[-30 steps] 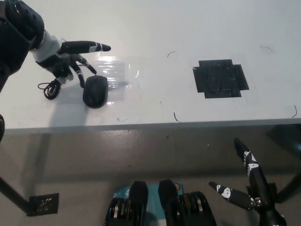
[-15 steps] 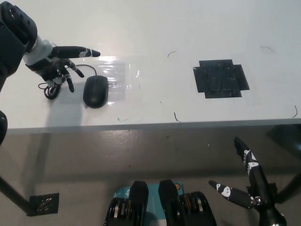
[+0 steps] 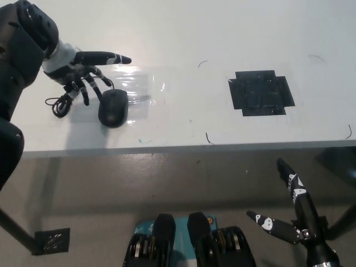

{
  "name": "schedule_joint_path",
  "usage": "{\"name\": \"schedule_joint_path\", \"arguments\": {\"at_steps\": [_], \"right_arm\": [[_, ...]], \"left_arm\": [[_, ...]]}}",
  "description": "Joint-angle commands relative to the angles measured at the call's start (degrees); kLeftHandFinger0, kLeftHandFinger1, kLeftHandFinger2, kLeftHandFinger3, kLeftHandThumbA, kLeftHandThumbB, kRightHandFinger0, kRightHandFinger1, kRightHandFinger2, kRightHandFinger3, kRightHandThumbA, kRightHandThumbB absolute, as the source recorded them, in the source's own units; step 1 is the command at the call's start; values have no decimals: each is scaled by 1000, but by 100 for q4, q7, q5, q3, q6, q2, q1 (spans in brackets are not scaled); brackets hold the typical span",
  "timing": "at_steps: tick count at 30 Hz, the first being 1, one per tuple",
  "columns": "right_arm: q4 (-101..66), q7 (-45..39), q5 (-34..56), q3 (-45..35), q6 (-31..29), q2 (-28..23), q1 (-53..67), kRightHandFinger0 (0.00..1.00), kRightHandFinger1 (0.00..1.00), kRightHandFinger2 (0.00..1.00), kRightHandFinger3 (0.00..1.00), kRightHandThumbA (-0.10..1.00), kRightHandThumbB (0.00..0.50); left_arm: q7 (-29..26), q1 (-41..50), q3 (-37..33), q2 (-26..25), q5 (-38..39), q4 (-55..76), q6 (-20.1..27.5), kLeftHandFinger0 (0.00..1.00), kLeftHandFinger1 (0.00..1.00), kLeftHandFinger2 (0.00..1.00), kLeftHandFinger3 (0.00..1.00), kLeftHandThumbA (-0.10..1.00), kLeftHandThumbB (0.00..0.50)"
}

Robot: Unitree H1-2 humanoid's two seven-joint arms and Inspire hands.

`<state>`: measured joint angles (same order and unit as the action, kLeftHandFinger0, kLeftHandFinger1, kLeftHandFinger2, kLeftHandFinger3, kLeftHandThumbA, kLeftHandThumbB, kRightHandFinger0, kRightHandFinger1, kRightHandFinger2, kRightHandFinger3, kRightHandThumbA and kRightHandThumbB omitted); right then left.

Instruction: The robot uses left hand to click on the left button of the black mouse, which is placed on the left area of the table

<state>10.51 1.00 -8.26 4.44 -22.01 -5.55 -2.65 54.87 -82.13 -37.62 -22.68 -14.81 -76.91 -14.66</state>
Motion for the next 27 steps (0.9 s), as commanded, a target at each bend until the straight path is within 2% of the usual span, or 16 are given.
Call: {"name": "schedule_joint_path", "arguments": {"at_steps": [1, 3, 4, 5, 6, 7, 10, 11, 13, 15, 18, 21, 23, 27], "right_arm": [[-181, -31, 33, -49, -74, -43, -124, 1000, 1000, 1000, 1000, 959, 157], [-189, -21, 33, -57, -75, -41, -120, 1000, 1000, 1000, 1000, 960, 159], [-205, -24, 53, -61, -59, -35, -106, 1000, 1000, 1000, 1000, 959, 162], [-222, -25, 52, -60, -47, -34, -96, 1000, 1000, 1000, 1000, 955, 153], [-223, -21, 41, -59, -59, -36, -94, 1000, 1000, 1000, 1000, 947, 138], [-222, -14, 25, -58, -73, -39, -96, 1000, 1000, 1000, 1000, 947, 141], [-199, -18, 39, -64, -72, -44, -112, 1000, 1000, 1000, 1000, 965, 166], [-192, -7, 29, -67, -93, -45, -108, 1000, 1000, 1000, 1000, 966, 165], [-174, -14, 51, -65, -113, -39, -114, 1000, 1000, 1000, 1000, 966, 163], [-172, -10, 33, -59, -98, -34, -116, 1000, 1000, 1000, 1000, 976, 166], [-199, -13, 29, -63, -47, -39, -94, 1000, 1000, 1000, 1000, 984, 176], [-201, -26, 44, -58, -53, -42, -94, 1000, 1000, 1000, 1000, 980, 169], [-180, -23, 38, -49, -70, -32, -94, 1000, 1000, 1000, 1000, 977, 168], [-186, -29, 41, -44, -66, -28, -89, 1000, 1000, 1000, 1000, 977, 172]], "left_arm": [[-200, -458, 199, -29, -170, -57, 119, 50, 331, 632, 1000, 1000, 500], [-215, -431, 245, -13, -213, -69, 113, 14, 322, 623, 1000, 1000, 500], [-290, -406, 230, -18, -255, -49, 222, 46, 339, 654, 1000, 1000, 498], [-338, -385, 249, -14, -281, -55, 230, 23, 327, 630, 1000, 1000, 499], [-369, -374, 273, -12, -278, -54, 200, 59, 332, 623, 1000, 1000, 499], [-389, -359, 339, -7, -259, -75, 145, 59, 353, 660, 1000, 1000, 500], [-337, -378, 319, 3, -378, -123, 154, 0, 371, 675, 1000, 1000, 500], [-237, -383, 395, -7, -334, -133, 146, 0, 331, 624, 1000, 1000, 500], [-315, -372, 356, -16, -438, -127, 239, 21, 347, 661, 1000, 1000, 500], [-163, -387, 394, -28, -426, -189, 246, 2, 319, 649, 1000, 1000, 500], [-181, -385, 443, -19, -435, -219, 172, 0, 220, 570, 1000, 1000, 500], [-290, -376, 434, -8, -515, -234, 158, 0, 172, 520, 1000, 1000, 500], [-242, -357, 407, -25, -565, -238, 285, 0, 178, 531, 1000, 1000, 500], [-231, -335, 412, -4, -604, -269, 238, 0, 205, 524, 1000, 1000, 500]]}}
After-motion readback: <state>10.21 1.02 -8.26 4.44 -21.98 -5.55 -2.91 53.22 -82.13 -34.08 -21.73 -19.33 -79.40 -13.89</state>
